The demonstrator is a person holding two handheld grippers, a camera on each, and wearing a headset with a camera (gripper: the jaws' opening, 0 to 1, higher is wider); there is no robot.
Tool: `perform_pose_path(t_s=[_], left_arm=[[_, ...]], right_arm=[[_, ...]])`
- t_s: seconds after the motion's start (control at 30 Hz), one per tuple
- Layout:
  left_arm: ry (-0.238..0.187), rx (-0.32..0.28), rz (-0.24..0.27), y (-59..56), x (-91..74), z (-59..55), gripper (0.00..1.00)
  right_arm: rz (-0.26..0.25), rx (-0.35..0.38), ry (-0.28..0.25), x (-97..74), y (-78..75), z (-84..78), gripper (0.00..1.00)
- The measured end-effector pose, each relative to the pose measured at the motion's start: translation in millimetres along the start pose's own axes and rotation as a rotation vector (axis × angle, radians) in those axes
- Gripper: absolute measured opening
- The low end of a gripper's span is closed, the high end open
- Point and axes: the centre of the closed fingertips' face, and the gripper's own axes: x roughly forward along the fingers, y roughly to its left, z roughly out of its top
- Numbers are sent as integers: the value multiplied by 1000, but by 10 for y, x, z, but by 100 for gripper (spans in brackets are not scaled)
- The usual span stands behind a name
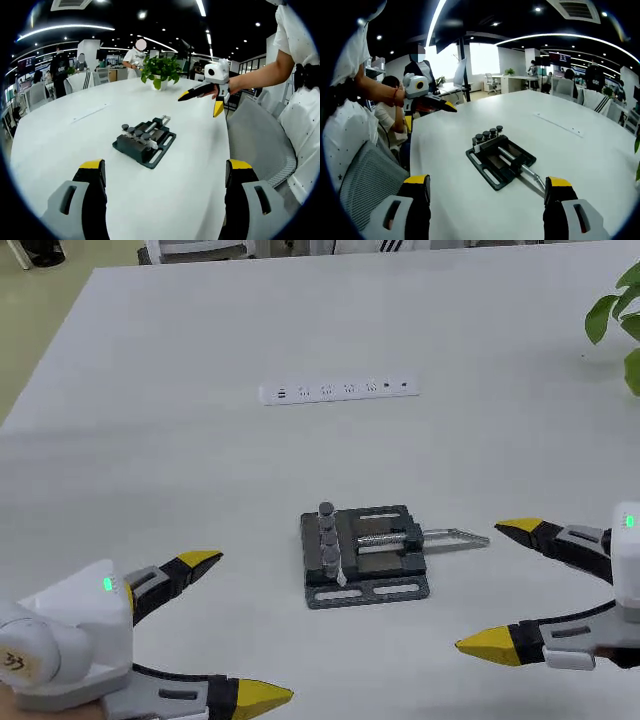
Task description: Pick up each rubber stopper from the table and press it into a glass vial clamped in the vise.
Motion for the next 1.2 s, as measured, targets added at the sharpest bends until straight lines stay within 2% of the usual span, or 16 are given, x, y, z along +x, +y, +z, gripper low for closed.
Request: perform_pose_path(t_s=[0.37, 1.2], left_arm=[[6, -5, 4, 39, 29, 3, 99], [13, 0, -5, -21, 13, -9, 99]], right_arm=[[-9, 4, -7, -83, -112, -53, 94], [-13, -5, -13, -106, -75, -10, 93]])
